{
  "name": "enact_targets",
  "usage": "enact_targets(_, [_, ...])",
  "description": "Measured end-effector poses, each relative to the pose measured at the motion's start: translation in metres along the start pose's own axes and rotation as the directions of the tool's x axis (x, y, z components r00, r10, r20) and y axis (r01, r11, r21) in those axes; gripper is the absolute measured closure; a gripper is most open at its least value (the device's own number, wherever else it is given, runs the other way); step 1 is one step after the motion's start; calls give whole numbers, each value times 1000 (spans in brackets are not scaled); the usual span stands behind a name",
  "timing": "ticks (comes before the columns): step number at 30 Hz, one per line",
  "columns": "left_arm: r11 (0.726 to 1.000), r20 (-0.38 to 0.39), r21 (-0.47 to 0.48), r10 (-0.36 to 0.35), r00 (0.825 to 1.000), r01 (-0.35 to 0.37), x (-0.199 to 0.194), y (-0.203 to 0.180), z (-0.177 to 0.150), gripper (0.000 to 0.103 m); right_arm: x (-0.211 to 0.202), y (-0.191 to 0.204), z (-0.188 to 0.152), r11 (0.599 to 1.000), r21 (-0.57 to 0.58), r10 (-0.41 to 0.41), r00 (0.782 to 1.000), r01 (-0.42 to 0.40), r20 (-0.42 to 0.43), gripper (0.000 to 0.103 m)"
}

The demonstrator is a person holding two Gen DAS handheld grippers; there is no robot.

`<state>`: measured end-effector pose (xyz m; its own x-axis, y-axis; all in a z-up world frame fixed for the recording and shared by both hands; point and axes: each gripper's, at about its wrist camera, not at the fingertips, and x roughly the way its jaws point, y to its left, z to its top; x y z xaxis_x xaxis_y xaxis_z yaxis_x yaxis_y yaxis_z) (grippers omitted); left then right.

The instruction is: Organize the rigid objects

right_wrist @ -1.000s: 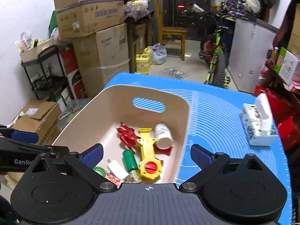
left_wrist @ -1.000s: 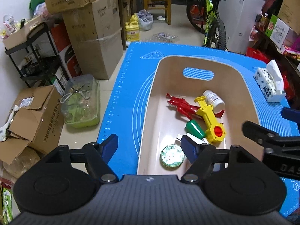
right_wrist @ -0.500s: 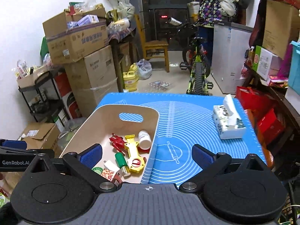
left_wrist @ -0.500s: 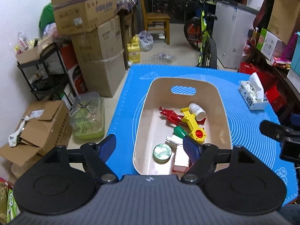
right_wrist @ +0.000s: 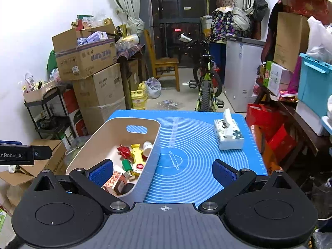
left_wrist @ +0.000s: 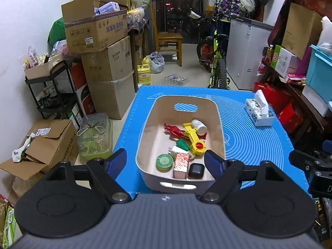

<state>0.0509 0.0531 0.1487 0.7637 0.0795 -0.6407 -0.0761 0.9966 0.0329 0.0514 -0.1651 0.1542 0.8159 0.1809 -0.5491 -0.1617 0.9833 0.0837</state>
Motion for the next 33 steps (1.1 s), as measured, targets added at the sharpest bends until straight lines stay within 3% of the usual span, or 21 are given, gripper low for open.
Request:
enact_targets(10, [1000,5,29,-9,1000,9,-12,-20,-39,18,-35,-6,-39,1000,20,3,1000,-3,15,2])
enact_targets(22, [998,9,55,-19,1000,18,-6,-33,-92,17,-38,-13,-94,998,56,-23,1000,22,8,2])
enact_targets(33, [998,17,54,-12,1000,11,0,-33,-125,17,-43,-2,-139,998,-32,-61,997,62,55,2])
